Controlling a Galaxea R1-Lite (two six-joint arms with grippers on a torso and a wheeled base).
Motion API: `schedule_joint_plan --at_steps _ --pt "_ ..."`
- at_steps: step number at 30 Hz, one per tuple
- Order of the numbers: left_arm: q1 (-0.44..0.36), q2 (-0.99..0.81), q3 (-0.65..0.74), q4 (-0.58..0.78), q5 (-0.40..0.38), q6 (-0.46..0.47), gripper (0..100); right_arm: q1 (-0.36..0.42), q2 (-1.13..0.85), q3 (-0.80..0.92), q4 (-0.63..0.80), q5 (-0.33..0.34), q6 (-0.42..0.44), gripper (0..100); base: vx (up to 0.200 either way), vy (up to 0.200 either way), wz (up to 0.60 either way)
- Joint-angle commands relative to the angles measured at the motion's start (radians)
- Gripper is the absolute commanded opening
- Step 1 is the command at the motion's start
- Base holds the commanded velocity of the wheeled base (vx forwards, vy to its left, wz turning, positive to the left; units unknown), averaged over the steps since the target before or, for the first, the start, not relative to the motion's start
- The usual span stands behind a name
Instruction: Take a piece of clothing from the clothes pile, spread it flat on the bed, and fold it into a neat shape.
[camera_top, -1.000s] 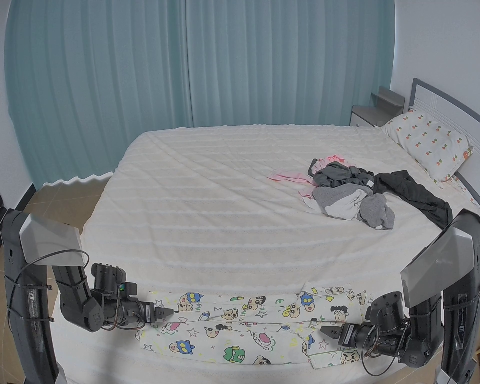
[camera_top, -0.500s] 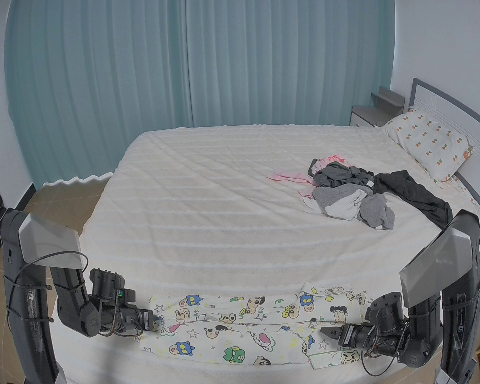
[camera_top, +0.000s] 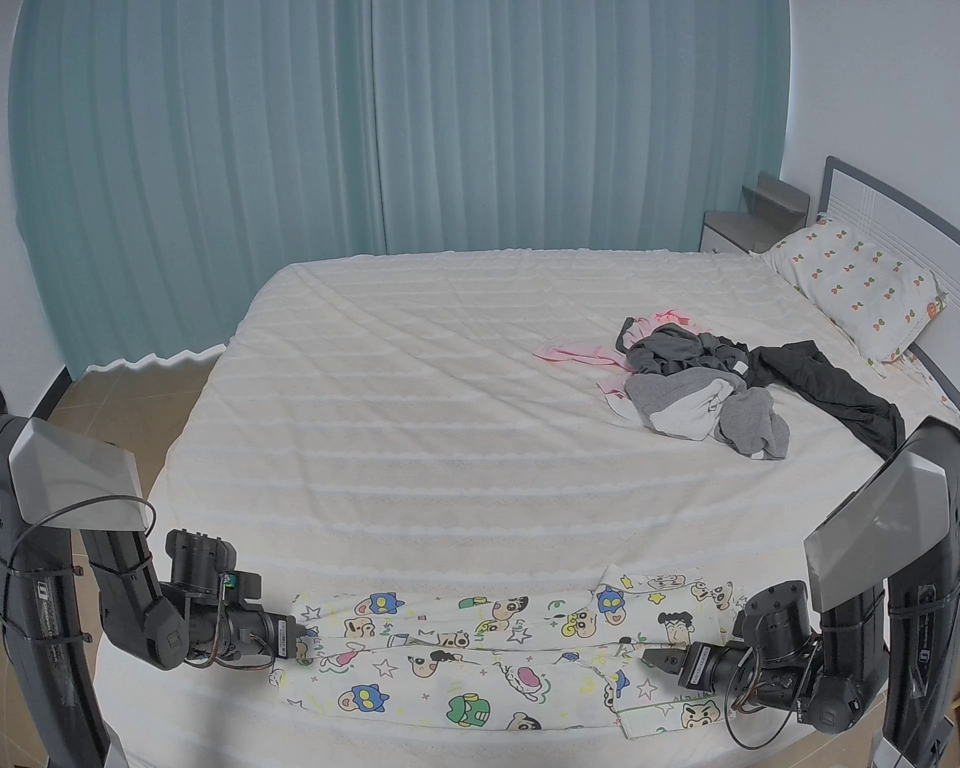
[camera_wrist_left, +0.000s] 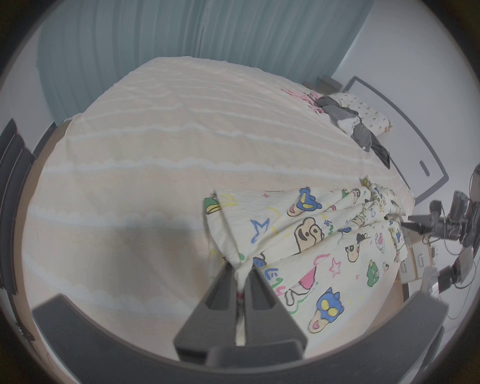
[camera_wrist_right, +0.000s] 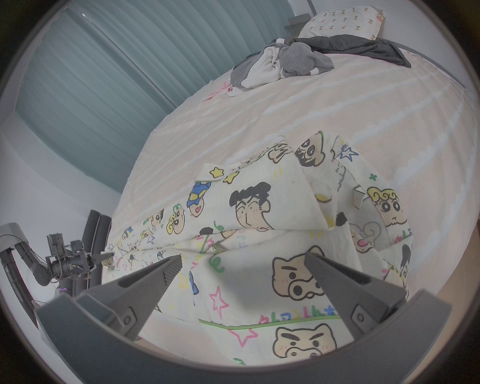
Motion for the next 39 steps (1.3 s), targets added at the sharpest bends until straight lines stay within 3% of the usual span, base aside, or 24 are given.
schedule_joint_plan --at_steps 1,9,19,20,31,39 --pt "0.058 -0.035 -0.002 0.024 0.003 0.039 0 -0.006 -0.048 0.010 -0.013 0.019 0.015 100 0.000 0.000 0.00" --pt "0.084 -0.035 0.000 0.020 0.000 0.042 0 -0.006 -0.049 0.007 -0.013 0.019 0.016 100 0.000 0.000 0.00" --pt "-0.001 -0.021 -0.011 0.017 0.001 0.019 0 -0.006 -0.048 0.008 -0.013 0.019 0.016 100 0.000 0.000 0.00" --pt "-0.002 -0.021 -0.011 0.017 0.003 0.012 100 -0.005 -0.048 0.010 -0.013 0.019 0.015 100 0.000 0.000 0.00" --pt "0.009 0.002 -0.010 0.032 0.035 0.012 100 -0.001 -0.049 0.012 -0.013 0.019 0.015 100 0.000 0.000 0.00" --pt "-0.097 0.069 -0.031 0.026 0.129 0.008 100 -0.001 -0.051 0.010 -0.013 0.017 0.015 100 0.000 0.000 0.00"
